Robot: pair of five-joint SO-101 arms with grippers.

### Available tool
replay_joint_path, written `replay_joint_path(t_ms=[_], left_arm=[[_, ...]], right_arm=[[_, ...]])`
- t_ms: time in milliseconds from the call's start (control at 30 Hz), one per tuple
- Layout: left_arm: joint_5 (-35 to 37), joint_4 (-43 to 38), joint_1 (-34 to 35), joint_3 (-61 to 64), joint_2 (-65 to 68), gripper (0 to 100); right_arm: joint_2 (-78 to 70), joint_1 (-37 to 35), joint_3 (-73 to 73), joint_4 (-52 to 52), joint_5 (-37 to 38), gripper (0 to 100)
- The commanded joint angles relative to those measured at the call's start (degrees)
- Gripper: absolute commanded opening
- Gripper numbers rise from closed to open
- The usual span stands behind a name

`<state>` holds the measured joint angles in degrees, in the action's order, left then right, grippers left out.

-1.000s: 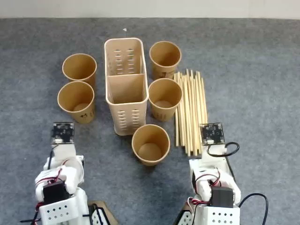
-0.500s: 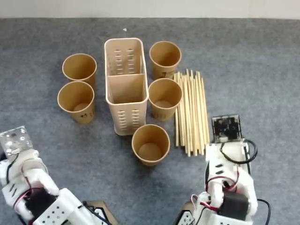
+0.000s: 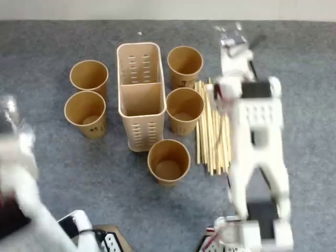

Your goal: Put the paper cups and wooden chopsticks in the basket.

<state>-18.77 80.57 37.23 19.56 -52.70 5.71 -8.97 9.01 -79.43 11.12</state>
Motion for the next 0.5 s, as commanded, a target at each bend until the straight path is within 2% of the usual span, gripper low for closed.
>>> replay_joint_path(t_ms=[0,133,267,467], left_arm=[[-0.26,5.45,-3.65,-19.65,28.0,25],[-0.18,12.04,-5.67,-37.32,46.64,25],[-0.09,16.97,-5.76,-50.33,58.42,25],[-0.26,17.93,-5.41,-54.73,66.24,25]], right_arm=[[-19.38,-1.01,26.24,-7.08,-3.08,14.1],[-30.81,-1.19,38.02,-8.66,-5.63,14.1],[-37.93,-2.86,45.32,-8.84,-7.12,14.1],[-41.54,-6.46,47.34,-8.92,-7.03,14.1]])
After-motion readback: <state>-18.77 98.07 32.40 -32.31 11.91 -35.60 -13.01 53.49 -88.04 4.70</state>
